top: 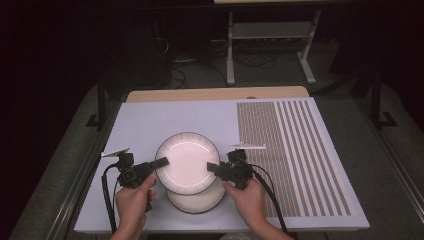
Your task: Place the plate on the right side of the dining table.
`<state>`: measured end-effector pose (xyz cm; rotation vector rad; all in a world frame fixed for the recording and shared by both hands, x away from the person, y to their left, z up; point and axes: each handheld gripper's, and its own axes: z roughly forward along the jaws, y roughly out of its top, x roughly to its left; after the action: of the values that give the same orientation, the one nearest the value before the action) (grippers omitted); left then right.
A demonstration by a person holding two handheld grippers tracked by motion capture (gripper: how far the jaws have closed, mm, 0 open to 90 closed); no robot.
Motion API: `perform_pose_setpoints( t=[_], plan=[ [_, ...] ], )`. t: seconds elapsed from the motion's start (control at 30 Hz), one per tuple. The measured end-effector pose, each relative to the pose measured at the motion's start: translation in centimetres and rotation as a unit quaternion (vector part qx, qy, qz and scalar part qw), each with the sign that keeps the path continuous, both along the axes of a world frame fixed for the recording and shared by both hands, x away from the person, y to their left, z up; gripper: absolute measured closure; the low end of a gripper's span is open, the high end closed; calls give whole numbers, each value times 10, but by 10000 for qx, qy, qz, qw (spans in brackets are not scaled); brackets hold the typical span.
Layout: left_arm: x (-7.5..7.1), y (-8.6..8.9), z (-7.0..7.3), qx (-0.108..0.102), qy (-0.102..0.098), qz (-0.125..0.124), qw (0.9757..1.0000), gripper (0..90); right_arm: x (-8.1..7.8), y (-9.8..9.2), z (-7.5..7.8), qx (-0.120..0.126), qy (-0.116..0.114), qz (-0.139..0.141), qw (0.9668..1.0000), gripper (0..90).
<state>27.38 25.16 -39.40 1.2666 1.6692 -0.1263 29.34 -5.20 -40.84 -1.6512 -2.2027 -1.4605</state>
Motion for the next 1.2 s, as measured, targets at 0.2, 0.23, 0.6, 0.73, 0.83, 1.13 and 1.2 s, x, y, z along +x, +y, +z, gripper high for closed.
perform_pose_setpoints(
  t=[0.2, 0.23, 0.6, 0.73, 0.83, 1.13, 1.2],
  plan=[
    [2, -5, 0, -72, 66, 87, 9999, 776, 6, -5, 6, 116, 120, -221, 9996, 715],
    [4, -6, 0, -91, 47, 113, 9999, 775, 8, -6, 10, 165, 100, -309, 9993, 727],
    [15, -19, 5, -32, 61, 189, 9998, 770, 19, -12, 17, 205, 218, -591, 9978, 734],
    [20, -25, 6, 7, 62, 161, 9999, 769, 22, -19, 17, 224, 211, -698, 9971, 736],
    [24, -31, 7, 4, 49, 132, 9999, 770, 24, -24, 18, 240, 182, -746, 9968, 736],
    [37, -54, 8, 43, 40, -46, 10000, 770, 30, -46, 20, 210, 253, -955, 9949, 736],
    [41, -60, 8, 45, 30, -102, 9999, 770, 31, -50, 20, 199, 255, -983, 9946, 736]
  ],
)
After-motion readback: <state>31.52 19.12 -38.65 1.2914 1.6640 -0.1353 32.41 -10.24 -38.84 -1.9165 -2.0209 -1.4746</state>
